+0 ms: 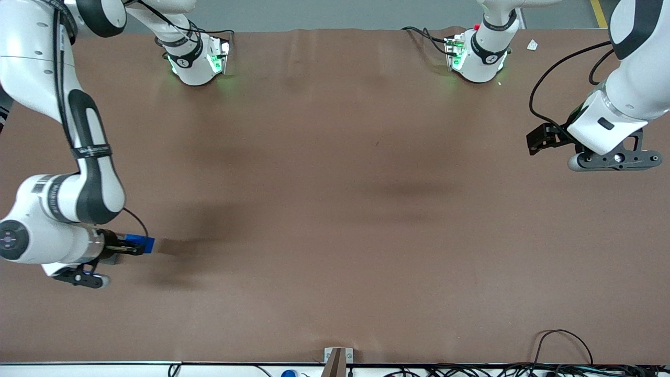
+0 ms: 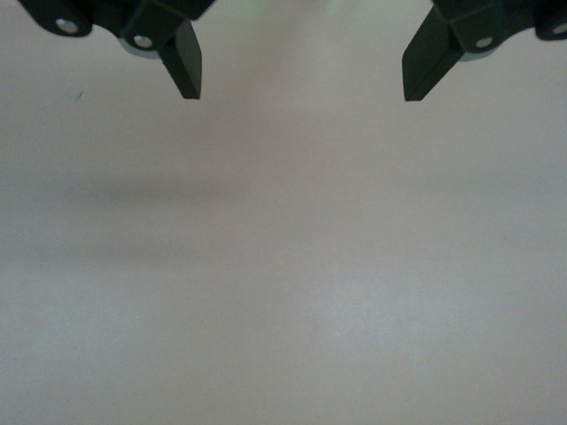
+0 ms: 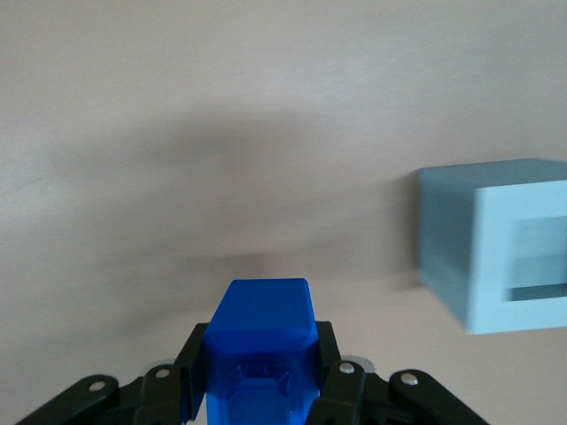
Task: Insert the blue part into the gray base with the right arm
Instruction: 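Lift the blue block and carry it over the gray base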
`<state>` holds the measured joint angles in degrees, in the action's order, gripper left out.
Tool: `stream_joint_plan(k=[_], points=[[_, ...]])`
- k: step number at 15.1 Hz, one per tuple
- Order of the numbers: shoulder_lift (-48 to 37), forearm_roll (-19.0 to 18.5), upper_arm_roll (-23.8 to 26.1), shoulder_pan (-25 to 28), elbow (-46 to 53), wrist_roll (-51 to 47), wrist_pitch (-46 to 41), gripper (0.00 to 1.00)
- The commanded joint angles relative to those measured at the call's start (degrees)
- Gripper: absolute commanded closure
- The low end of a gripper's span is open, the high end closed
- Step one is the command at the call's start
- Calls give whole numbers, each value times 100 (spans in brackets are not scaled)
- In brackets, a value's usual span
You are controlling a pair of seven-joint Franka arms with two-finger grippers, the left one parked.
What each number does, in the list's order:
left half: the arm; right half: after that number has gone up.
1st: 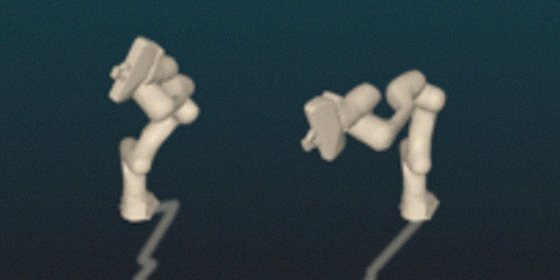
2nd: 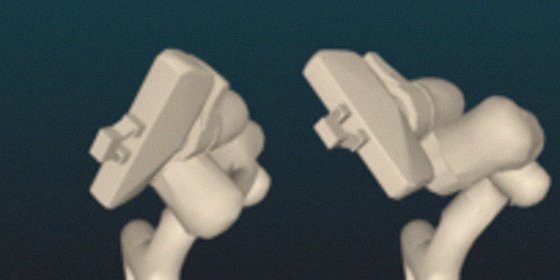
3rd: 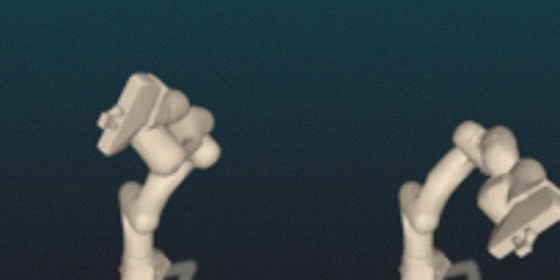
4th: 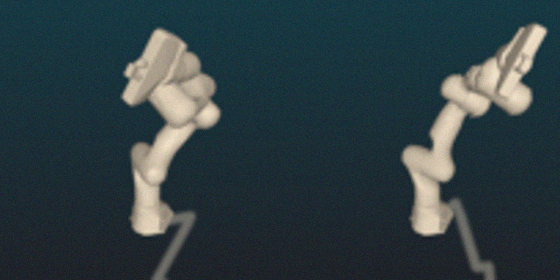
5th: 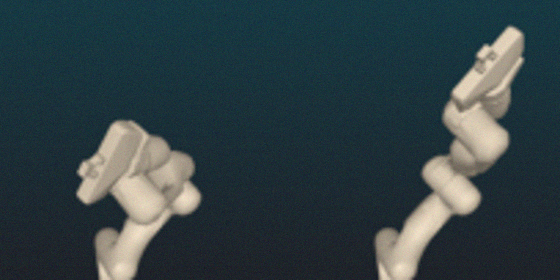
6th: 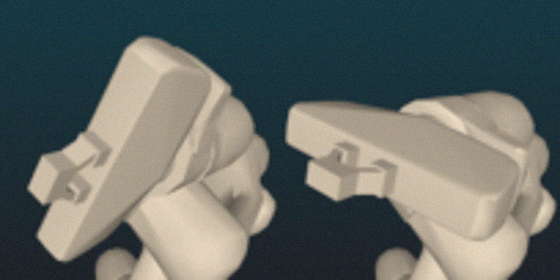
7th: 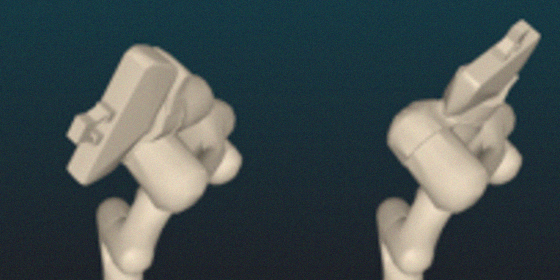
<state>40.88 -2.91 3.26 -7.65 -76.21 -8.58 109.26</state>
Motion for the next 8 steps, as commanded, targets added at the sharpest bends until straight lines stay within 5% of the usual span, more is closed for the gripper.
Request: stream_joint_plan(k=[1, 8], points=[[-27, 89, 105, -377, 263, 470, -264, 100], [-80, 10, 69, -913, 370, 1666, -265, 100]])
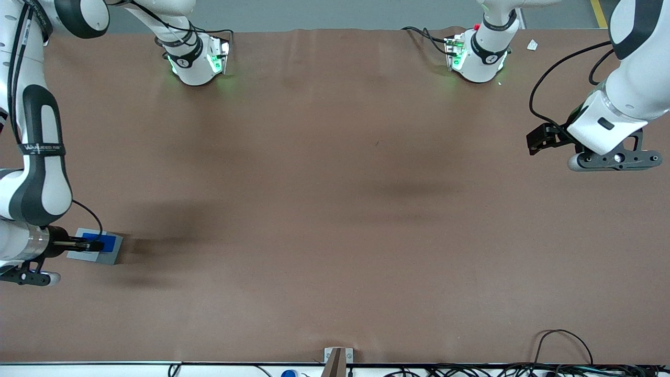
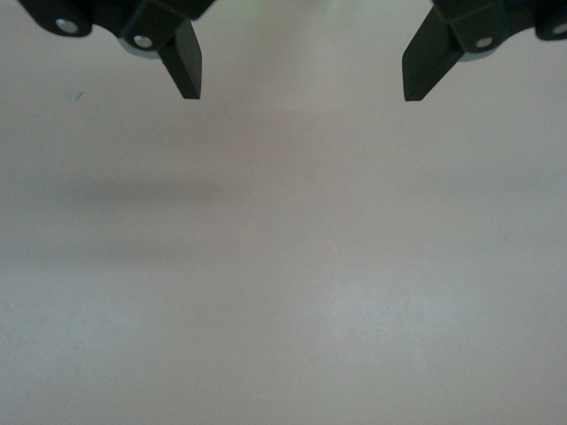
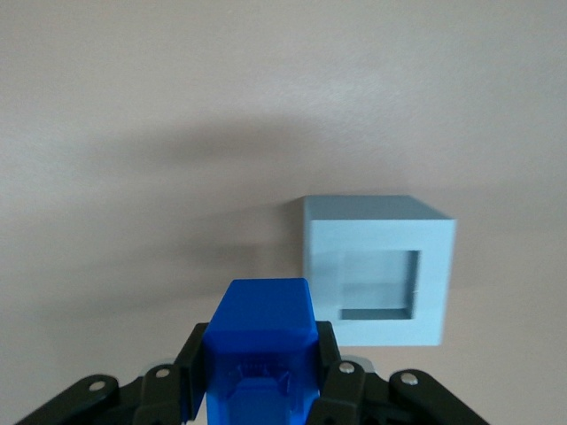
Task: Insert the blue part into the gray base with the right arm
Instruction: 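Align the blue block above the gray base's square hole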
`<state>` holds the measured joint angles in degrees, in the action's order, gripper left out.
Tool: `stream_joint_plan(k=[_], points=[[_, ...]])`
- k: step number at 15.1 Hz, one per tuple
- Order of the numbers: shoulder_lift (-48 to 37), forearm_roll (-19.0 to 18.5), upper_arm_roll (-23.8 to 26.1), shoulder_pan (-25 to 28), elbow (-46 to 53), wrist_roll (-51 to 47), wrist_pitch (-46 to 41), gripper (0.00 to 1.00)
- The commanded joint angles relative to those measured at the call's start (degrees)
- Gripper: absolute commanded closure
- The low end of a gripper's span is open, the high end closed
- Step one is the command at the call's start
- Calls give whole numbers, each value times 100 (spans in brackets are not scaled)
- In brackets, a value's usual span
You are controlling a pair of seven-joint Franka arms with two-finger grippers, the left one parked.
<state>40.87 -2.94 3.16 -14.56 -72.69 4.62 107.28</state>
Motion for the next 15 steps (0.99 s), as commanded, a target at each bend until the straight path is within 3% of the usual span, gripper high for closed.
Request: stream_joint_plan(k=[1, 4, 15], points=[[-79, 13, 79, -283, 18, 434, -59, 100], [-53, 22, 79, -503, 18, 715, -32, 100], [9, 92, 79, -521, -131, 672, 433, 100]])
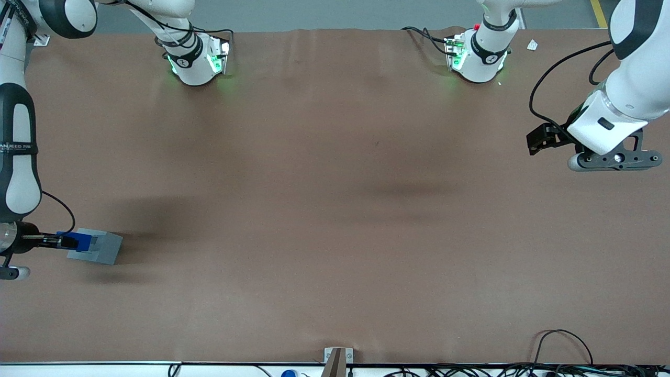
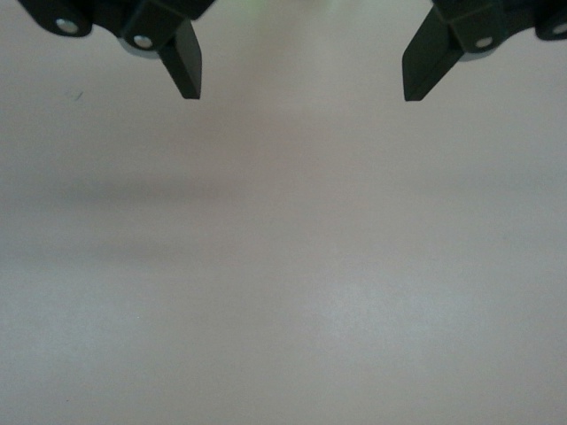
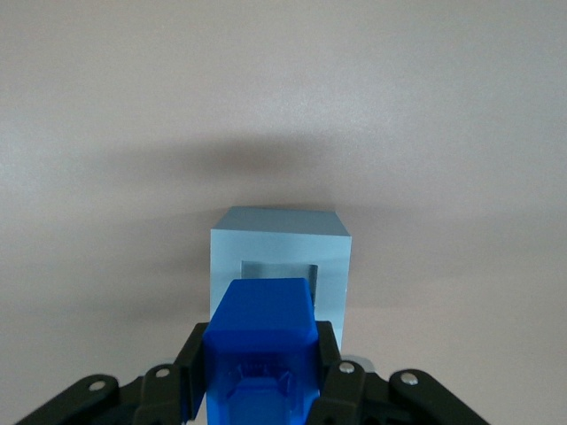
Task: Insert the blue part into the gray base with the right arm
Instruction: 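Align the blue block above the gray base's square hole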
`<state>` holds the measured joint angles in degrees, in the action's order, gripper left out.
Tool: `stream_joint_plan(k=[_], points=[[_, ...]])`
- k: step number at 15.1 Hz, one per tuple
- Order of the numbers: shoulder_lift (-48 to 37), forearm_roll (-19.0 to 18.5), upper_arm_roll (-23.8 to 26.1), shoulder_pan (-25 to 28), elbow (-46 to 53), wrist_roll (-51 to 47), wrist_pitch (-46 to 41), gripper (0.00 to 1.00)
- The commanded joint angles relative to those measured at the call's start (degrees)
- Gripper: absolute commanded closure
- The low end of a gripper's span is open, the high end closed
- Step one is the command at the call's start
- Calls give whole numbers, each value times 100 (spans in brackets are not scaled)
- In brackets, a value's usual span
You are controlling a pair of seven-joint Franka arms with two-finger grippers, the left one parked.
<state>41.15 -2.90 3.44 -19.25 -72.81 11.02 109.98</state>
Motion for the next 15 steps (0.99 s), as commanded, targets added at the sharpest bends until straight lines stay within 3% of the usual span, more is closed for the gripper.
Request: stream_joint_plan(k=[1, 15], points=[[-28, 88, 51, -52, -224, 31, 234, 100], [-37, 202, 51, -219, -339, -4, 296, 100]])
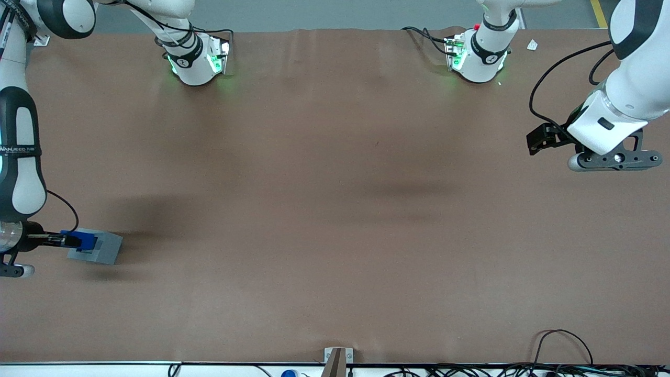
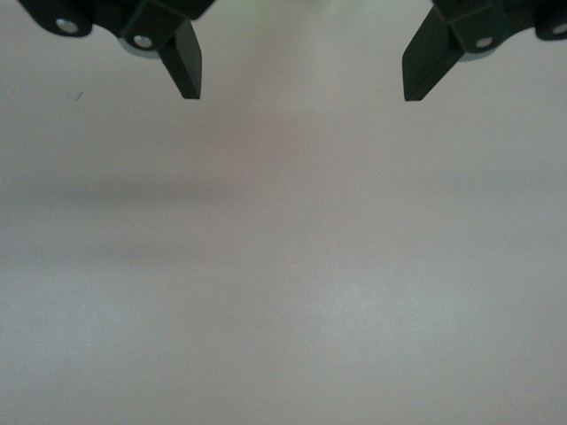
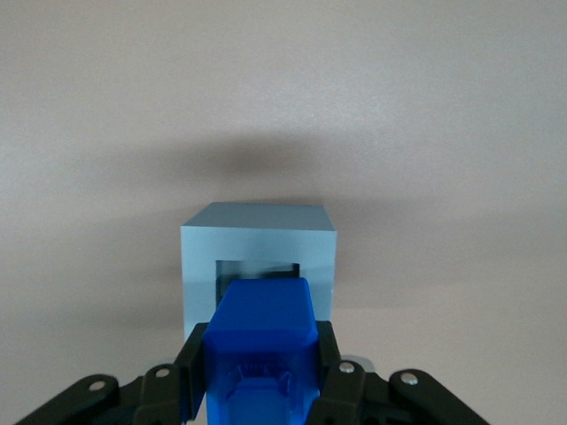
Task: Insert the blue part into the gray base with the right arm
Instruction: 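Align the blue block above the gray base's square hole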
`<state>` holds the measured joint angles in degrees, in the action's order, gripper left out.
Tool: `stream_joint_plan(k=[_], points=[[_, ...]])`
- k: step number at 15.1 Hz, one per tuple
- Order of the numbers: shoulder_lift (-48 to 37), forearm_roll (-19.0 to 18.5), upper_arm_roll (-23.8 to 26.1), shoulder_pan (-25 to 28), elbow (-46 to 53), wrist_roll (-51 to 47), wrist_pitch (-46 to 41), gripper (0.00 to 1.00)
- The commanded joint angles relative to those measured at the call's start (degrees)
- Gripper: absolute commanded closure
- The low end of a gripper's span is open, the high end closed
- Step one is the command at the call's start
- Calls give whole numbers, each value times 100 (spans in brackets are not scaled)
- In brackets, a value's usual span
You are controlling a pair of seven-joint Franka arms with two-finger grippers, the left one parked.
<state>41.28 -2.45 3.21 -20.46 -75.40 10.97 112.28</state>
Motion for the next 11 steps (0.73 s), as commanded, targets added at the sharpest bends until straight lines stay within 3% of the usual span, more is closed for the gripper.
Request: stream_joint_plan(k=[1, 11], points=[[-50, 183, 74, -90, -80, -42, 65, 100], [-33, 183, 74, -38, -89, -201, 153, 100]])
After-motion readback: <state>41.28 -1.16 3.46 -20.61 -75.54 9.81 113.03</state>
